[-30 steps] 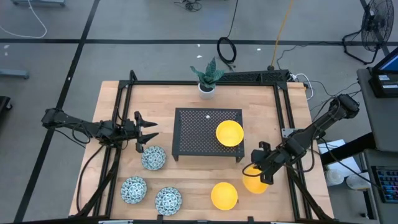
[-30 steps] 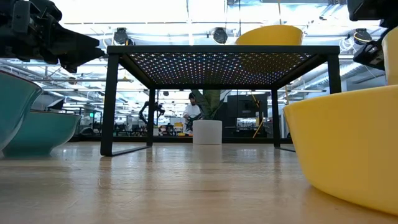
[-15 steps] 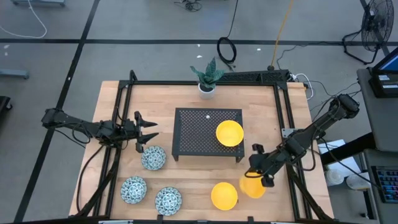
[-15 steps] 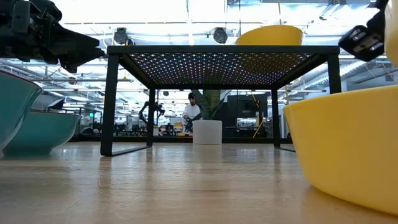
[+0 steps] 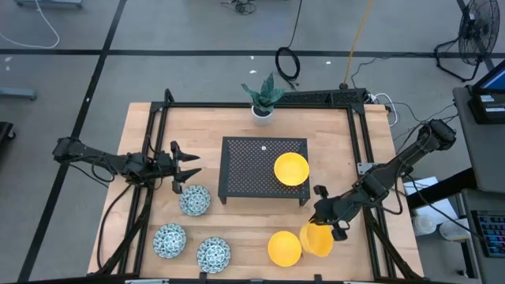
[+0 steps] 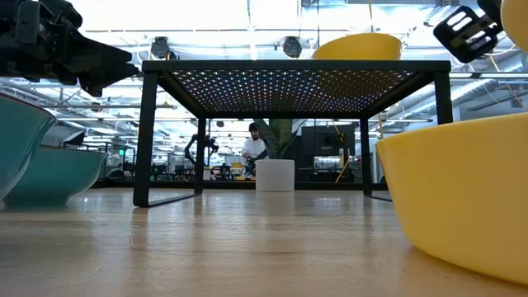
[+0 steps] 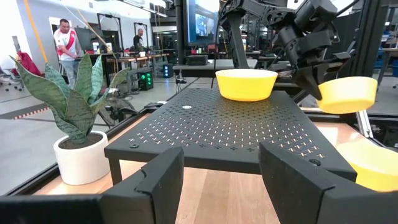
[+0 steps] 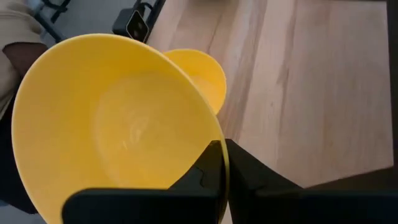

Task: Pick & Place Mini bowls
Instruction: Stack the right yellow bowl on the yellow bowl on the shelf

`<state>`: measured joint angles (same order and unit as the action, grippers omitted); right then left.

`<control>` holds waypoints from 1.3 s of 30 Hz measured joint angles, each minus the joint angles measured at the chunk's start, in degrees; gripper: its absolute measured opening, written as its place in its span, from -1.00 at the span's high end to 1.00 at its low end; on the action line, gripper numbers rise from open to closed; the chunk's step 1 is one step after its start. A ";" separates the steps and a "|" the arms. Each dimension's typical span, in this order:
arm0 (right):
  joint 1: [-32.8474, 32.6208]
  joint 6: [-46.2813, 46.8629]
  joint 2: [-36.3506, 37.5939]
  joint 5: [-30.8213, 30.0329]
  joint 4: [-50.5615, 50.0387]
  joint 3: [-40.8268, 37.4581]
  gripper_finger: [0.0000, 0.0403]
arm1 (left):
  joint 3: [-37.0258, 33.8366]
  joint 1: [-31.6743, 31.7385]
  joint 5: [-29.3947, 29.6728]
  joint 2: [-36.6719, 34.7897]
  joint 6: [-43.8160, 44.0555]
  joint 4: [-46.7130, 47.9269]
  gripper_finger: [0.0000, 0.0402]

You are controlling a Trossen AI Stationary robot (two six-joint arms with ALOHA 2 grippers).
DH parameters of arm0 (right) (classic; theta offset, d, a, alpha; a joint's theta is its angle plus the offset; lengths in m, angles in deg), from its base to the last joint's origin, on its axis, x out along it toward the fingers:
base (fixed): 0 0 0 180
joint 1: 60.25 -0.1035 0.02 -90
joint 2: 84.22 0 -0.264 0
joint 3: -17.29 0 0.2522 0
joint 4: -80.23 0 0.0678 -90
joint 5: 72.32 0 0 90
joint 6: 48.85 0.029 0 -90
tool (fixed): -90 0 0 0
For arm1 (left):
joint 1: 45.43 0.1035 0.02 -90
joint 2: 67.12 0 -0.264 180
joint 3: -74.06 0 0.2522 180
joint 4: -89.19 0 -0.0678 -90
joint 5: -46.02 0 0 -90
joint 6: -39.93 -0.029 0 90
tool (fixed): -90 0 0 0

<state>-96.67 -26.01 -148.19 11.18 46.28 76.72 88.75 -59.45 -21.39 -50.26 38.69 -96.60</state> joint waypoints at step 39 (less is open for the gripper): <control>0.63 -20.83 0.00 -7.28 24.71 0.00 1.00 | 0.00 0.00 0.00 0.00 -0.02 0.00 -0.05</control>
<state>-96.04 -46.84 -148.19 3.90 70.98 76.72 88.75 -59.44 -21.39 -50.26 38.67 -96.60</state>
